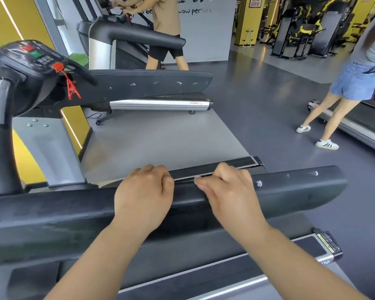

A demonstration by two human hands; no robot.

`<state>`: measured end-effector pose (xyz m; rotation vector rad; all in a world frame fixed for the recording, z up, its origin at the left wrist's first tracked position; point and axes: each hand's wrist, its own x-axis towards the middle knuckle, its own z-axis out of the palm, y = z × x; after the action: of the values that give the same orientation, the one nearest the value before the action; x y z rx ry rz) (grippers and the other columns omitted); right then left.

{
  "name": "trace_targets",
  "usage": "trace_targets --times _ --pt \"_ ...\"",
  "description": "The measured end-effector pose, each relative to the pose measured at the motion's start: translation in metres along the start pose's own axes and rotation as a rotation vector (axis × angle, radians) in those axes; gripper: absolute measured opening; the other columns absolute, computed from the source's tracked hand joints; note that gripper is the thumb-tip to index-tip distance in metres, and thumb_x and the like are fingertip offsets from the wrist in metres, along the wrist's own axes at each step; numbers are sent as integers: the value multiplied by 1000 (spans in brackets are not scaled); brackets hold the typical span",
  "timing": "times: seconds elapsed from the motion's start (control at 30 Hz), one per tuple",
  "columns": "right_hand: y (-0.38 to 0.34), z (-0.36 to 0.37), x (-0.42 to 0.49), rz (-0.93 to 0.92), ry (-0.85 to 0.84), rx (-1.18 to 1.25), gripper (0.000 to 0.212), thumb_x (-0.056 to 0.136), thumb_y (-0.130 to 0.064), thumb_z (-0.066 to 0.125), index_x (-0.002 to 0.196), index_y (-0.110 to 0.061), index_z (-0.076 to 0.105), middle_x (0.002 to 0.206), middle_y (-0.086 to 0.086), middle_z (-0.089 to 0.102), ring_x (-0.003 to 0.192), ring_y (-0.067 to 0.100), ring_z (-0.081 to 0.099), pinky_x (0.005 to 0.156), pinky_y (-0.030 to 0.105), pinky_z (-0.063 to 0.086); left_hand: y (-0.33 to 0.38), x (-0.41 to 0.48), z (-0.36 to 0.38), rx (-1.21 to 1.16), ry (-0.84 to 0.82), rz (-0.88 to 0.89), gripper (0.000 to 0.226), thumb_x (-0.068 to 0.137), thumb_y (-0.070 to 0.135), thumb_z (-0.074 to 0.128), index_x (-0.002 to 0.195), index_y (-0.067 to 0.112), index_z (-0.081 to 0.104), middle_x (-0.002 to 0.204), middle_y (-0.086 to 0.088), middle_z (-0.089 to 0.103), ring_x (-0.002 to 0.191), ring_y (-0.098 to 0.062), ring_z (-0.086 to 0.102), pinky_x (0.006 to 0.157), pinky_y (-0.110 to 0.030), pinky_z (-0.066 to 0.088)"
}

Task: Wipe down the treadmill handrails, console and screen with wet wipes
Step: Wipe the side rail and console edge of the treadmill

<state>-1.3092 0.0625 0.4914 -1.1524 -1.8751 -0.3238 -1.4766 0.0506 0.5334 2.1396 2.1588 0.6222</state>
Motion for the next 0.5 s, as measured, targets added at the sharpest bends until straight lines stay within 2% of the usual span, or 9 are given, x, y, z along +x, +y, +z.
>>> trace_targets --times 0.07,0.13,0.23,0.33,0.4,0.5 --pt "27 -13 -4 50 -9 -63 23 86 -21 55 73 -18 73 63 2 44 52 23 47 61 32 32 -1 0 0 -9 -13 5 47 92 32 15 99 21 60 96 3 60 91 -18 50 69 -29 37" --pt "54 -26 -5 128 -36 -139 20 84 -20 58 71 -19 73 62 1 45 49 24 48 63 30 28 0 0 0 -19 -10 18 51 87 34 12 99 21 61 96 4 60 91 -17 51 71 -29 38" --pt "61 -38 5 210 -70 -185 14 74 -16 65 62 -19 71 59 0 47 41 24 47 62 32 31 0 1 0 -42 -33 -14 39 97 28 21 101 22 59 98 5 59 93 -16 50 74 -28 40" --pt "19 -21 11 134 -32 -69 13 75 -16 66 63 -20 71 60 0 48 45 23 48 60 31 36 6 3 1 -79 -26 -13 35 96 27 24 100 21 58 98 5 58 95 -16 50 78 -30 43" --pt "-9 -4 6 43 -13 -49 18 80 -15 62 64 -20 69 63 -1 47 51 22 48 59 31 32 15 2 4 -90 -16 43 41 94 31 18 97 22 59 97 6 57 95 -16 50 79 -32 43" --pt "-6 2 -8 1 32 -65 23 90 -16 54 77 -19 73 66 0 44 56 19 43 60 30 28 25 -2 10 -103 -22 102 48 88 38 13 97 24 58 96 9 57 95 -15 51 78 -30 40"
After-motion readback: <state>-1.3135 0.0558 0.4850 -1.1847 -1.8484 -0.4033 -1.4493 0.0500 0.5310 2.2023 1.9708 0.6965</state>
